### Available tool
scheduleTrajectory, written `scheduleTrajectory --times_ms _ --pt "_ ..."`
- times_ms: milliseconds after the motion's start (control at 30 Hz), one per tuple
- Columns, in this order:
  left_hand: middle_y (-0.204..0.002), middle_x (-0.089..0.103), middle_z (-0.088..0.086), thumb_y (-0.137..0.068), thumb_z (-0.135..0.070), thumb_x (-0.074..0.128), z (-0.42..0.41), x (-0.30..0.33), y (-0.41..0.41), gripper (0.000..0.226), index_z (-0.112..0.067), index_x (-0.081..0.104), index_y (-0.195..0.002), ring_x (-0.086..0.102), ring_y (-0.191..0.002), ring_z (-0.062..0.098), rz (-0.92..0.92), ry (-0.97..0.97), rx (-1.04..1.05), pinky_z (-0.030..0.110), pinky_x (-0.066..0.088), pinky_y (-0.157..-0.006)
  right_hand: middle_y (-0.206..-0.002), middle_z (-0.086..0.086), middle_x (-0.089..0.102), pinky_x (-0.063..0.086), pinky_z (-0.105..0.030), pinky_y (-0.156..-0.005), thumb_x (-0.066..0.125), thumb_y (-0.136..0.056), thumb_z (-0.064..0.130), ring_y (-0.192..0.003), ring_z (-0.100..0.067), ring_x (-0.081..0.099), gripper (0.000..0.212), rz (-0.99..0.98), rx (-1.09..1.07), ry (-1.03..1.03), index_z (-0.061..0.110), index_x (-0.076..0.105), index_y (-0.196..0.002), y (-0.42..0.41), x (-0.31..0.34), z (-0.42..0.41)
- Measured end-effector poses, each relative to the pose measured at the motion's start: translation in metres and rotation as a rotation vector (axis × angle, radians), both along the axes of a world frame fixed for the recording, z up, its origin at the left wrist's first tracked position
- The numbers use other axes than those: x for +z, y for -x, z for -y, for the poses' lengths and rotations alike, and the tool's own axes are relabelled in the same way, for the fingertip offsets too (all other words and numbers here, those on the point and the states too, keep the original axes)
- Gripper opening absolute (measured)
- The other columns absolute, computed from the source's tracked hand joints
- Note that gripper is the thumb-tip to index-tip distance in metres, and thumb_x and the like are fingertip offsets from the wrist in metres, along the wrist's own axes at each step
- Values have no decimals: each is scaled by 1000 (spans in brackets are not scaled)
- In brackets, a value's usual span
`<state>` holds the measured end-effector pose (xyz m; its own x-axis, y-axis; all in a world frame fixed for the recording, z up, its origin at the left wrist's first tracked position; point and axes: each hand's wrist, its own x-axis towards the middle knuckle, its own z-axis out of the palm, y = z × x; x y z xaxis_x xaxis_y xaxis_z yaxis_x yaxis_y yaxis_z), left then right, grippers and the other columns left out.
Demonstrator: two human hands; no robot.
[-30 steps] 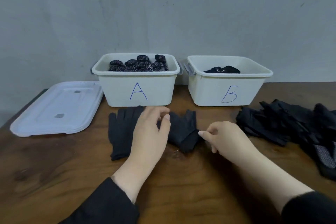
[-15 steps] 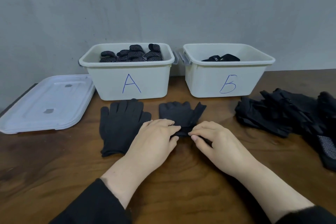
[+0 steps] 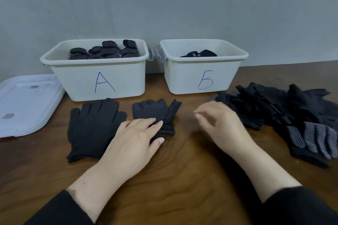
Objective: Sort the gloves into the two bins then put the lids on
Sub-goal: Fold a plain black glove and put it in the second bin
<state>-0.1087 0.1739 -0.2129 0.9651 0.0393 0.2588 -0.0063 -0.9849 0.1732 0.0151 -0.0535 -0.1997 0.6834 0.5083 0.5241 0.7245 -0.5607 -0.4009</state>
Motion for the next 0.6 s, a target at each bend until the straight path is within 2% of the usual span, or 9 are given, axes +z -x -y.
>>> scheduleTrajectory --times_ms 100,167,233,267,433,533,600 --pt "-152 43 -12 -98 -60 25 6 0 -4 59 -36 44 -148 34 -141 8 23 4 -41 27 10 -114 -113 1 66 45 -28 -92 70 -93 22 -107 -19 57 21 64 -210 11 12 72 -111 -22 -1 21" --pt "-150 47 -11 -102 -52 38 13 1 -8 48 -34 49 -145 36 -140 9 46 33 -56 27 13 -115 -129 -4 61 42 -32 -98 69 -94 29 -119 -24 53 39 -17 -320 118 8 66 -127 -34 -3 27" --pt "-149 47 -12 -102 -50 42 21 2 -14 46 -33 50 -144 36 -140 8 60 50 -74 27 14 -114 -138 -8 56 42 -36 -103 68 -94 36 -125 -28 52 53 -129 -379 222 4 58 -136 -41 -6 25" --pt "-148 47 -13 -102 -51 39 25 2 -17 46 -34 50 -144 36 -140 7 67 46 -83 26 14 -114 -137 -10 57 43 -37 -102 67 -95 37 -123 -30 53 53 -161 -399 252 2 58 -134 -44 -7 22" --pt "-143 52 -15 -97 -56 28 29 4 -19 56 -33 55 -140 39 -136 4 91 61 -106 26 18 -113 -117 -8 62 50 -39 -84 58 -99 28 -101 -29 59 27 -136 -483 248 4 66 -110 -53 -6 9" --pt "-143 52 -16 -97 -56 29 26 4 -18 56 -33 56 -140 38 -136 3 106 87 -96 26 17 -114 -101 -5 63 46 -35 -70 54 -98 22 -84 -26 57 22 -140 -505 192 6 67 -91 -57 -8 13" --pt "-142 52 -17 -97 -56 29 26 5 -18 55 -33 56 -139 39 -136 3 115 100 -87 26 18 -113 -96 -5 63 43 -34 -67 53 -98 21 -82 -25 57 21 -149 -487 141 7 66 -90 -56 -6 16"
